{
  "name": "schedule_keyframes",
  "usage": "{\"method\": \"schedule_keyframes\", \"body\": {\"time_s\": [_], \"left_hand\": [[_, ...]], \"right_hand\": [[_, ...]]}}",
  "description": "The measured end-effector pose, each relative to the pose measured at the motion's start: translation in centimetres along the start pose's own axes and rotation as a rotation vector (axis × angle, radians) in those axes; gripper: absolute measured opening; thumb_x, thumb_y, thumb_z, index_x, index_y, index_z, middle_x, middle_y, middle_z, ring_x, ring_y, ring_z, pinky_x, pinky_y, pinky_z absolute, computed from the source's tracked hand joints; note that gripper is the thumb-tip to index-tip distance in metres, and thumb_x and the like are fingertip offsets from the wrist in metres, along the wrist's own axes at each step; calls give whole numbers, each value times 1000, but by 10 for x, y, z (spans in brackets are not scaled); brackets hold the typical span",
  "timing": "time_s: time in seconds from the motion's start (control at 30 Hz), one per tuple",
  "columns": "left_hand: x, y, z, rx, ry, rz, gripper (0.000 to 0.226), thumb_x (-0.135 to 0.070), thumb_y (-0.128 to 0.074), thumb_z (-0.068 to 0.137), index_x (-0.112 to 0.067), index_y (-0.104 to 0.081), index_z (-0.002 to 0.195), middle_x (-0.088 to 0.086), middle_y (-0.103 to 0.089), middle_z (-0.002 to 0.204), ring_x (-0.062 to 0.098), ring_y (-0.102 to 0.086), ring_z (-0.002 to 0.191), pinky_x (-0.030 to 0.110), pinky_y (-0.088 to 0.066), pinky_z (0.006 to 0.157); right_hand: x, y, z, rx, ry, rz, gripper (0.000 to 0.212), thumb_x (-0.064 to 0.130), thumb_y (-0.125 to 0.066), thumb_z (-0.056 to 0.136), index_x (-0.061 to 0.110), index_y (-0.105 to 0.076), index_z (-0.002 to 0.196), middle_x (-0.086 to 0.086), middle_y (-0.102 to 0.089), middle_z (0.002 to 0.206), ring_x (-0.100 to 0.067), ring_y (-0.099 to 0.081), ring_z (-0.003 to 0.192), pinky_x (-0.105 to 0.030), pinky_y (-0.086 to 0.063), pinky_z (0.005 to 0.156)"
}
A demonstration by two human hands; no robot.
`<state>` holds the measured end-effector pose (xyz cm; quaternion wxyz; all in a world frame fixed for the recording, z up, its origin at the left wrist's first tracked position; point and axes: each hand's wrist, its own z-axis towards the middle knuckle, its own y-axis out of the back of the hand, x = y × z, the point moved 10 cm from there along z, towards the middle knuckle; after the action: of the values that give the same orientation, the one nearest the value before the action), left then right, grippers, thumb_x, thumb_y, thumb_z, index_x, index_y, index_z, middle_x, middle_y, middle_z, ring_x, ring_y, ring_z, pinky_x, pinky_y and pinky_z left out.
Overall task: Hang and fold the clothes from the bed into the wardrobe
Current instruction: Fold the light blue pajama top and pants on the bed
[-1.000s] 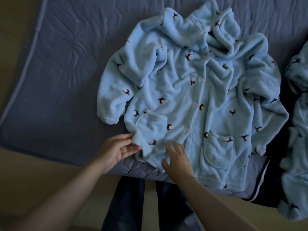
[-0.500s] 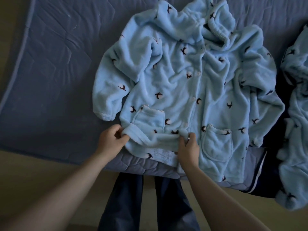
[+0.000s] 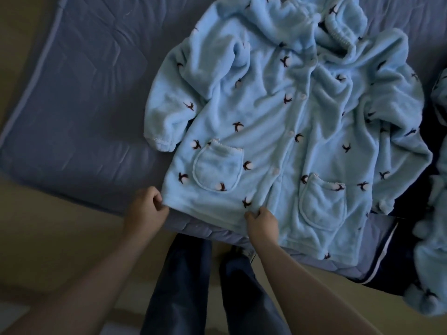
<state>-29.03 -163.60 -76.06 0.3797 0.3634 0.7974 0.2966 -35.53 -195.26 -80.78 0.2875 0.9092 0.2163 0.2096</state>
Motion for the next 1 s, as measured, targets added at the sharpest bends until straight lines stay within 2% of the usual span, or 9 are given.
{"method": "schedule_keyframes", "body": {"time_s": [0.13, 0.2, 0.37, 0.5, 0.6, 0.7, 0.77, 0.9, 1.0], "left_hand": [[-20, -8, -19, 4, -53, -48, 19, 2, -66, 71, -10, -51, 74, 7, -54, 81, 27, -53, 72, 37, -44, 64], [-39, -12, -25, 34, -122, -51, 21, 3, -66, 70, -11, -51, 70, 4, -55, 76, 22, -53, 69, 33, -42, 63], [-97, -51, -43, 245, -234, -64, 13, -8, -67, 76, -15, -57, 73, -3, -59, 76, 13, -58, 71, 28, -46, 66], [-141, -97, -58, 376, -283, -28, 11, -14, -68, 77, -20, -58, 75, -5, -61, 79, 12, -59, 74, 23, -46, 68], [-167, -131, -68, 433, -344, 43, 15, -19, -72, 77, -21, -58, 82, -3, -57, 89, 13, -58, 78, 25, -47, 70], [-183, -166, -82, 454, -396, 156, 30, -27, -72, 79, -17, -55, 101, -1, -47, 106, 18, -55, 92, 30, -47, 76], [-180, -179, -89, 415, -339, 231, 46, -34, -72, 80, -15, -46, 113, 2, -40, 115, 22, -51, 99, 31, -45, 78], [-173, -196, -84, 333, -83, 50, 56, -33, -73, 80, -8, -39, 117, 4, -46, 112, 26, -53, 100, 35, -46, 80], [-163, -204, -64, 341, 43, 0, 42, -27, -72, 82, -8, -45, 108, 1, -52, 100, 23, -54, 90, 31, -42, 73]], "right_hand": [[-3, 13, -17, -89, 81, 22, 13, 25, -53, 94, 14, -51, 100, 1, -58, 87, -22, -57, 82, -30, -40, 63], [-8, 28, -24, -117, 98, 60, 18, 27, -54, 94, 15, -53, 108, 1, -60, 91, -19, -59, 81, -29, -43, 65], [-51, 86, -28, -205, 49, 18, 6, 17, -51, 94, 16, -56, 97, -2, -59, 93, -21, -57, 84, -31, -41, 65], [-114, 132, -24, -254, -47, 6, 17, 14, -53, 95, 9, -57, 111, -8, -58, 112, -24, -55, 93, -29, -38, 69], [-156, 146, -22, -250, -102, 21, 28, 14, -56, 94, 5, -54, 120, -15, -54, 121, -30, -54, 102, -29, -39, 71], [-189, 152, -23, -278, -135, 128, 36, 13, -58, 92, 6, -48, 126, -16, -49, 124, -31, -54, 100, -32, -45, 71], [-204, 154, -23, -290, -146, 232, 46, 12, -57, 93, 11, -40, 135, -11, -50, 124, -26, -55, 95, -33, -47, 69], [-228, 149, -7, -268, -194, 520, 59, 11, -55, 94, 20, -31, 147, 3, -54, 111, -10, -55, 88, -30, -49, 71], [-229, 146, 5, -252, -170, 543, 30, 14, -60, 89, 21, -53, 118, 1, -60, 94, -17, -58, 80, -26, -44, 58]]}}
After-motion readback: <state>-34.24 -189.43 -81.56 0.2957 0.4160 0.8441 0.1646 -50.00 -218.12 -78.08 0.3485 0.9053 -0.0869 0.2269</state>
